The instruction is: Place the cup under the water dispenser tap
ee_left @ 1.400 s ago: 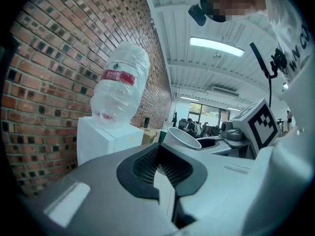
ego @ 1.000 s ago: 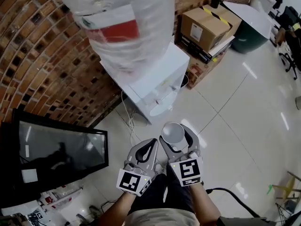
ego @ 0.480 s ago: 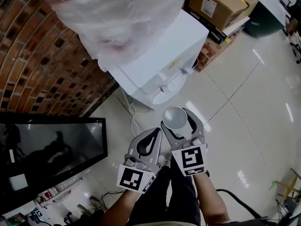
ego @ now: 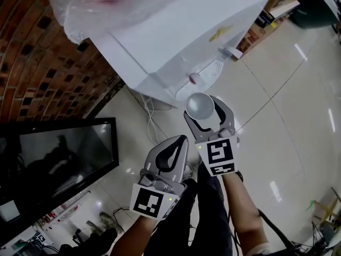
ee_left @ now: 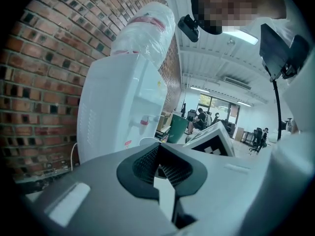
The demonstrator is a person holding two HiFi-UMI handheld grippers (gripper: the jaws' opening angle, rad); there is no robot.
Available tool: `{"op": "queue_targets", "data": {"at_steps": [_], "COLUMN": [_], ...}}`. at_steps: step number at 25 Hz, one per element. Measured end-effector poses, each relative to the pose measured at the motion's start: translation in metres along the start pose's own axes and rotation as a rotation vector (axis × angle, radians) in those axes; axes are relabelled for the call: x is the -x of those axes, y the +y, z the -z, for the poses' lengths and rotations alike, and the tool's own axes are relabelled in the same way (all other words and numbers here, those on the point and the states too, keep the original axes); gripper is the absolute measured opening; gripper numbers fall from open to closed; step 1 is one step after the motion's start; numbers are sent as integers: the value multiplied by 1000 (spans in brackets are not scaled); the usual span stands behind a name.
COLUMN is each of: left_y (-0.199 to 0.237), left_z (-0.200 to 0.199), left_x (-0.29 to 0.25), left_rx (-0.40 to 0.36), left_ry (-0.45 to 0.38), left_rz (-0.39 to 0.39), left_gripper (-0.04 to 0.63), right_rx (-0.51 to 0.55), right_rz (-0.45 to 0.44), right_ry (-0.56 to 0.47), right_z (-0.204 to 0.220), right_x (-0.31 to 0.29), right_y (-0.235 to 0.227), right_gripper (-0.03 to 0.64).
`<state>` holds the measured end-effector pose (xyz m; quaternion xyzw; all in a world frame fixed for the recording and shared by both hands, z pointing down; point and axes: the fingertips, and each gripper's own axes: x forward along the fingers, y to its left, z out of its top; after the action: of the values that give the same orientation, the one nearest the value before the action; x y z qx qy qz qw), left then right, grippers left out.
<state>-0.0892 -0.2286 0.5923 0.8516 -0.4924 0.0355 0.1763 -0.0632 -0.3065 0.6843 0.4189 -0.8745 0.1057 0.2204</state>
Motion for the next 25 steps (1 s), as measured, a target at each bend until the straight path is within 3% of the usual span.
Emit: {"op": "queue_targets", "data": {"at_steps": [12, 25], "left_y": [9, 14], "left_z": [20, 27], "left_x": [13, 7], "left_rx": [10, 14], "left_ry": [57, 82], "left_rz": [2, 0], "left_gripper": [-9, -9], "right_rx": [-23, -72], "right_rz": [-19, -35], "right_ry": [105, 68], "right_z": [47, 51], "right_x": [-71, -86], "right_y": [-15, -18], "right_gripper": [331, 336]}}
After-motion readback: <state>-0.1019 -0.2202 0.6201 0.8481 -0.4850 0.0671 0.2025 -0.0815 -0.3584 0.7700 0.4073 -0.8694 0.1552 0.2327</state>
